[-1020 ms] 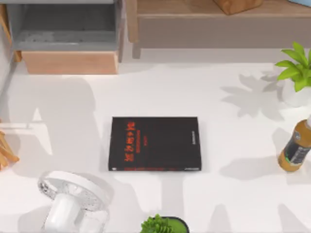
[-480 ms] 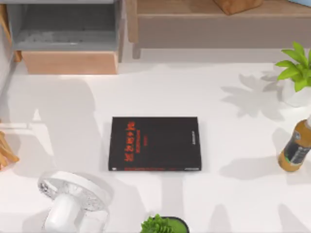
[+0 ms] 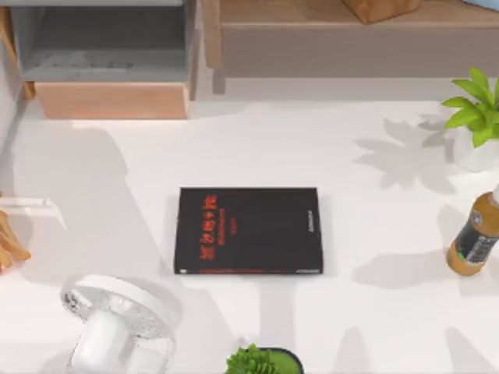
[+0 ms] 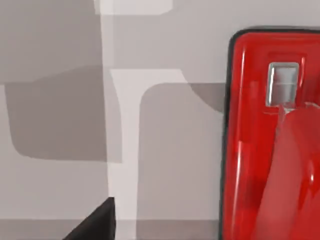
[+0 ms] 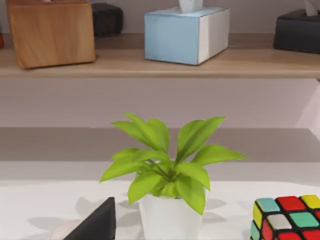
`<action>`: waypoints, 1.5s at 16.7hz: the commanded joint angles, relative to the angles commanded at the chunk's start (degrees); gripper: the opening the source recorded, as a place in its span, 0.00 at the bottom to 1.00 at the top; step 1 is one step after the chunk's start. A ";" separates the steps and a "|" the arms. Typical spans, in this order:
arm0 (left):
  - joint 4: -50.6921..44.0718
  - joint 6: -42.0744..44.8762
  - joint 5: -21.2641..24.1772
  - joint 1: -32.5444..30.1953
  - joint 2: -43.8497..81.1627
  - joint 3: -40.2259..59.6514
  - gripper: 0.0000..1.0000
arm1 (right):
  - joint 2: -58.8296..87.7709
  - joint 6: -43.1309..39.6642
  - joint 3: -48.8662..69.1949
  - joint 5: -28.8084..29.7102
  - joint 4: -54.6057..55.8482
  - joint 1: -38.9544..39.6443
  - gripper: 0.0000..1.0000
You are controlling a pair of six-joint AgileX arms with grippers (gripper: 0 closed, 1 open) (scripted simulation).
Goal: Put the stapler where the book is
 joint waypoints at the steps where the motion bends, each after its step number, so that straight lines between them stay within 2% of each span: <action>1: 0.95 -0.20 -0.03 -0.20 0.53 -0.28 1.00 | 0.00 0.00 0.00 0.00 0.00 0.00 1.00; 7: 2.23 -0.52 -0.05 -0.72 1.55 -0.36 1.00 | 0.00 0.00 0.00 0.00 0.00 0.00 1.00; 20: 2.23 -0.52 -0.05 -0.72 1.55 -0.36 0.02 | 0.00 0.00 0.00 0.00 0.00 0.00 1.00; 25: 2.23 -0.52 -0.05 -0.72 1.55 -0.36 0.00 | 0.00 0.00 0.00 0.00 0.00 0.00 1.00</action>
